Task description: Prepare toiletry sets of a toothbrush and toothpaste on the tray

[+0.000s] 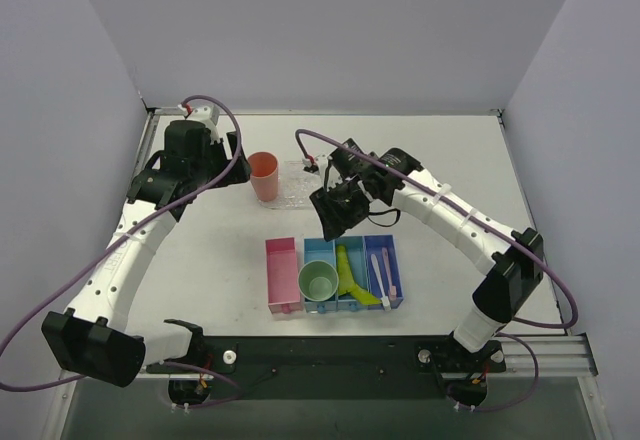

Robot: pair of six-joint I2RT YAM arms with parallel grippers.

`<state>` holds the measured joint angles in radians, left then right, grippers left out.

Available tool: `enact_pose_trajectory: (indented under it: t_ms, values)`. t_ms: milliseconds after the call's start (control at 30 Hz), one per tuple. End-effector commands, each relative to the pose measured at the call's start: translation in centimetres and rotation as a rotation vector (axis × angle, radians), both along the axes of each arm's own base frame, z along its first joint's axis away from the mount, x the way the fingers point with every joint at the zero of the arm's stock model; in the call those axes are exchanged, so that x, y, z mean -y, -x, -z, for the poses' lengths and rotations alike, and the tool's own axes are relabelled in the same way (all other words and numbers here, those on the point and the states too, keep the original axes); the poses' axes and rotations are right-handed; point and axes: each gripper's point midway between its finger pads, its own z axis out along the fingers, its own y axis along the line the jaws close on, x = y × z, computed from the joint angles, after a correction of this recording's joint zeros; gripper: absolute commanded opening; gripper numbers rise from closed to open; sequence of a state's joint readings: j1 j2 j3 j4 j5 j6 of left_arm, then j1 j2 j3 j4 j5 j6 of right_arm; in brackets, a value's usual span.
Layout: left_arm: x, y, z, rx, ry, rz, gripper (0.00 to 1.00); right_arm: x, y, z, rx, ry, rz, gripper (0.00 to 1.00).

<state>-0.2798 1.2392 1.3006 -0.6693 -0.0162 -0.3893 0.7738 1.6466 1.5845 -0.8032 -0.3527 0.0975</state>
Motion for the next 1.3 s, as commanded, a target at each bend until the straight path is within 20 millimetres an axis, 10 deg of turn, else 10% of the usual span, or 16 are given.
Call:
enact_pose_trajectory:
  t_ms: [0,567,1267]
  values:
    - [0.3,-1.0,-2.3,0.065,0.049,-0.011,0.83,0.2,1.6,0.7,-0.049,0.023,-0.072,0.41]
    - [0.6,-0.3,0.2,-0.021,0.064,-0.011,0.83,-0.8,5.8,2.9,-0.049,0.070,-0.197,0.37]
    - [0.7,-0.1,1.0,-0.029,0.023,0.010,0.83,-0.4,4.8,3.4,0.068,0.150,-0.192,0.13]
